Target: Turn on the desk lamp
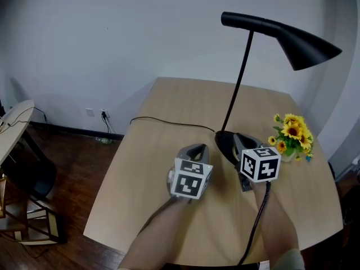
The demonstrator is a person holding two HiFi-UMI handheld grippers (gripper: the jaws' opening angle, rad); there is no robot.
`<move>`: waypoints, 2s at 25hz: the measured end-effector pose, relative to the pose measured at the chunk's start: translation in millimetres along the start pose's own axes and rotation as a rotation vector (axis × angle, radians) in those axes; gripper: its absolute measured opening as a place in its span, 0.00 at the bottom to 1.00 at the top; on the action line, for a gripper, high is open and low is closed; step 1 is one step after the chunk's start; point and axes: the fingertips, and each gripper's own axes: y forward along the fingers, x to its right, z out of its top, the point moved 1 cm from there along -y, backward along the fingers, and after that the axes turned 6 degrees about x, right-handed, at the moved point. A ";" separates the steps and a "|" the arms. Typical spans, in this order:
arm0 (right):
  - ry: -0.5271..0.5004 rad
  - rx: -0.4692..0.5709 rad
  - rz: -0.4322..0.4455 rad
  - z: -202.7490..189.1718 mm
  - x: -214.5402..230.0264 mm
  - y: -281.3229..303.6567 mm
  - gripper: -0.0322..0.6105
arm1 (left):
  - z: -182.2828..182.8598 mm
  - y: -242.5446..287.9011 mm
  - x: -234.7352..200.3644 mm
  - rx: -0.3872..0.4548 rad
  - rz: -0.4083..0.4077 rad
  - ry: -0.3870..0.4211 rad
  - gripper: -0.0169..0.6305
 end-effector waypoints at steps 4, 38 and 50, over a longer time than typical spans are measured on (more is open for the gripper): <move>-0.008 -0.016 0.011 -7.2 -2.9 6.7 0.05 | -1.2 0.3 -2.6 0.001 -0.002 -0.022 0.03; -0.118 -0.264 -0.002 -44.3 17.2 56.4 0.05 | -2.2 0.0 -3.8 -0.007 -0.004 -0.053 0.03; -0.108 -0.309 -0.002 -43.8 17.8 67.2 0.05 | -0.7 0.1 -3.2 -0.005 -0.010 -0.058 0.03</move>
